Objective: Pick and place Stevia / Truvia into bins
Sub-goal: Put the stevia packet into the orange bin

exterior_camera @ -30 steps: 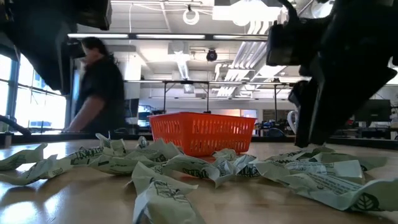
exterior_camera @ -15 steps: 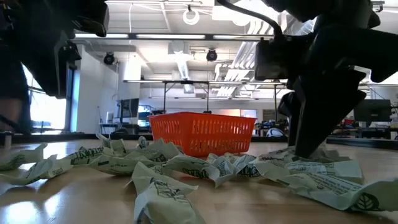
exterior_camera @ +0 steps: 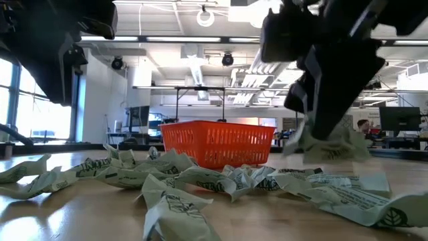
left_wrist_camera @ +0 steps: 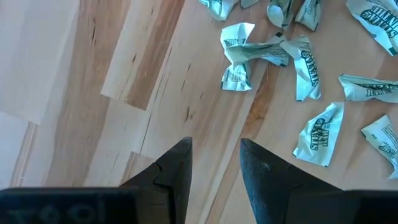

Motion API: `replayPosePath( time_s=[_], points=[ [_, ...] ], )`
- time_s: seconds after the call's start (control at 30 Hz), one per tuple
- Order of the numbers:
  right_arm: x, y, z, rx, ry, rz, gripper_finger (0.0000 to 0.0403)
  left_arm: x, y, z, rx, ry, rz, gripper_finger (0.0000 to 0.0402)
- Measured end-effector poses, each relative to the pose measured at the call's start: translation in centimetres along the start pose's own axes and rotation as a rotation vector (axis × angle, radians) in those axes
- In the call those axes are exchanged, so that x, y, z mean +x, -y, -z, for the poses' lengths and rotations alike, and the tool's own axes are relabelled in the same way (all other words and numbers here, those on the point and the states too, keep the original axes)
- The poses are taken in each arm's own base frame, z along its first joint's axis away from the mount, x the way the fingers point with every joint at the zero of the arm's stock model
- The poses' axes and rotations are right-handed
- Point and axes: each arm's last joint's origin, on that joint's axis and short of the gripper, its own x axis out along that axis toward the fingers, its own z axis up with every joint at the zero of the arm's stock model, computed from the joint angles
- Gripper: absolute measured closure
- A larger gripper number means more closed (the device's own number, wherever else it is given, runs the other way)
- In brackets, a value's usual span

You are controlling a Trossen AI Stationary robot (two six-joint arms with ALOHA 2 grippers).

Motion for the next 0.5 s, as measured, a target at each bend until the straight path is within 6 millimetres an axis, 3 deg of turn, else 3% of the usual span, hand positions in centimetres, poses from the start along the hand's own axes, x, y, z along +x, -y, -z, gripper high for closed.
replayPosePath(
  time_s=[0.27,0.5],
  points=[
    [-0.4,0.3,-0.4,-0.021,-0.011,0.031,0.0322,0.0,0.0,0.0,-0.017,0.003,-0.002,0.0234],
    [-0.1,0.8,0.7,0.001,-0.102,0.049,0.0249,0.0,0.0,0.0,-0.018,0.003,-0.002,0.0234]
  ],
)
